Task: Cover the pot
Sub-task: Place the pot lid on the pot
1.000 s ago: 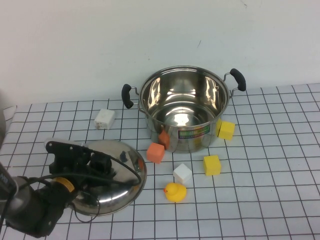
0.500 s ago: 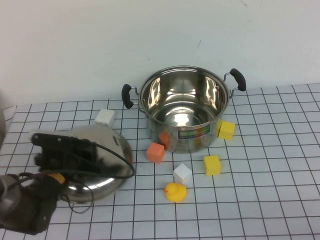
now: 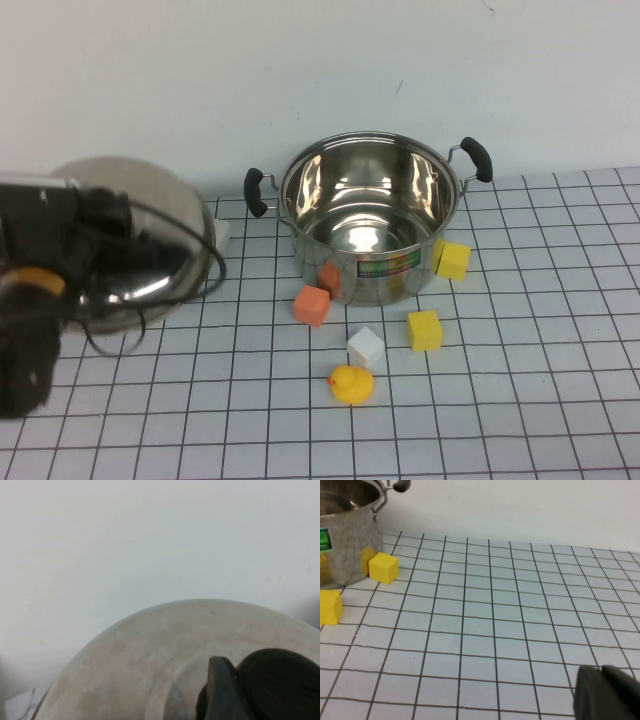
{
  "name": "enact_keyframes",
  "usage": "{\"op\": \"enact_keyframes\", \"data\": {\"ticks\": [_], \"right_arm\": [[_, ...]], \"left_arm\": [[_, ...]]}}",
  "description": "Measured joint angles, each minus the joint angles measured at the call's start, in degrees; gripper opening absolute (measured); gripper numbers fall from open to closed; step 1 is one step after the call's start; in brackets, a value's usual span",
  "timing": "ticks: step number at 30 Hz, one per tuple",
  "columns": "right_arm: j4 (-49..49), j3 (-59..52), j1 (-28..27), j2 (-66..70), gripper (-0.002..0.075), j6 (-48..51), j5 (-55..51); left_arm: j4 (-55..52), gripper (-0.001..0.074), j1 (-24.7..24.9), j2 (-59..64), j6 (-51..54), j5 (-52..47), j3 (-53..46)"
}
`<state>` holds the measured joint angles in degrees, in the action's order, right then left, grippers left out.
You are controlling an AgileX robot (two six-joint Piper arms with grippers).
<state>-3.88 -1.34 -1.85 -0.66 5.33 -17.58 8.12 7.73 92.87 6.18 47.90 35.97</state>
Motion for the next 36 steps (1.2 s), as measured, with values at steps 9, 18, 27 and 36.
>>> {"op": "enact_keyframes", "data": {"ticks": [9, 18, 27, 36], "right_arm": [[0.0, 0.0, 0.0, 0.0, 0.0009, 0.0, 0.0], [0.0, 0.0, 0.0, 0.0, 0.0009, 0.0, 0.0], [0.0, 0.0, 0.0, 0.0, 0.0009, 0.0, 0.0], [0.0, 0.0, 0.0, 0.0, 0.0009, 0.0, 0.0]], "left_arm": [[-45.1, 0.0333, 1.0, -1.4, -43.9, -16.6, 19.8], [-66.5, 0.0333, 8.8, 12.4, -64.7, -20.5, 40.7], [-74.6, 0.0333, 15.3, 27.1, -69.5, -27.5, 58.2], [-79.0, 0.0333, 16.0, 34.8, -73.8, -30.2, 67.0]]}}
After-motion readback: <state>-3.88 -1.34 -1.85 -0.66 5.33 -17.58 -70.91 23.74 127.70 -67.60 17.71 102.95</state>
